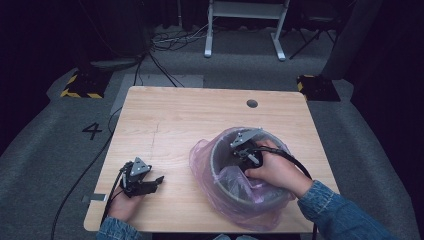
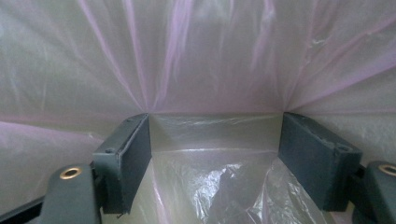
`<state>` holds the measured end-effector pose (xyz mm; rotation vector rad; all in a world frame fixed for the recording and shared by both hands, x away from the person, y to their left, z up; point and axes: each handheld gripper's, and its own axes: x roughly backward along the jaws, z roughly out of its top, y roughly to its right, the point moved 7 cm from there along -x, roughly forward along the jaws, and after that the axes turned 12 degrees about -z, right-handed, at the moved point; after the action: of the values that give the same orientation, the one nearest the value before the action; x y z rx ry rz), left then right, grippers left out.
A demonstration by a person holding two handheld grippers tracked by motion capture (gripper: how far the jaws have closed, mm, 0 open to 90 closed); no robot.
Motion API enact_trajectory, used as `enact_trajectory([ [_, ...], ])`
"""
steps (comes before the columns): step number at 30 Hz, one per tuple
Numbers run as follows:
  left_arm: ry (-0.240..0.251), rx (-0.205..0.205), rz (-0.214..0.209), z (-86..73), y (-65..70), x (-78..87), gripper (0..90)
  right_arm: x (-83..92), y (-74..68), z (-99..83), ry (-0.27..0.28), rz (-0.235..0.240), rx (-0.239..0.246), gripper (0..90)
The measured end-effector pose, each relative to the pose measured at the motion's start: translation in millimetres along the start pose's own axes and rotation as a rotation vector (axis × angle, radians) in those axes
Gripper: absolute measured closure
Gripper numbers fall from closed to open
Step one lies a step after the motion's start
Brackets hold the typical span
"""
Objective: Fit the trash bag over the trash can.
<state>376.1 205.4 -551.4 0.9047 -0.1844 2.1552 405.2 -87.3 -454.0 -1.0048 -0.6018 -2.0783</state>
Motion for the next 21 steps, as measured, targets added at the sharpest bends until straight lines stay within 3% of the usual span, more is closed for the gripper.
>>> enact_trajectory([
  [5, 0.000, 0.000, 0.001, 0.0, -0.1, 0.0, 35.7, -9.1, -4.7, -6.8, -0.049, 0.012, 0.008, 23.1],
  [9, 0.000, 0.000, 0.000, 0.0, 0.0, 0.0, 35.7, -8.4, -5.9, -4.4, -0.047, 0.025, 0.009, 21.2],
  [12, 0.000, 0.000, 0.001, 0.0, -0.1, 0.0, 35.7, 7.9, -0.4, 7.5, 0.012, 0.024, -0.018, 23.2],
  [21, 0.000, 0.001, 0.001, 0.0, 0.0, 0.0, 35.6, 69.4, 10.1, 35.0, 0.183, 0.032, -0.002, 31.7],
])
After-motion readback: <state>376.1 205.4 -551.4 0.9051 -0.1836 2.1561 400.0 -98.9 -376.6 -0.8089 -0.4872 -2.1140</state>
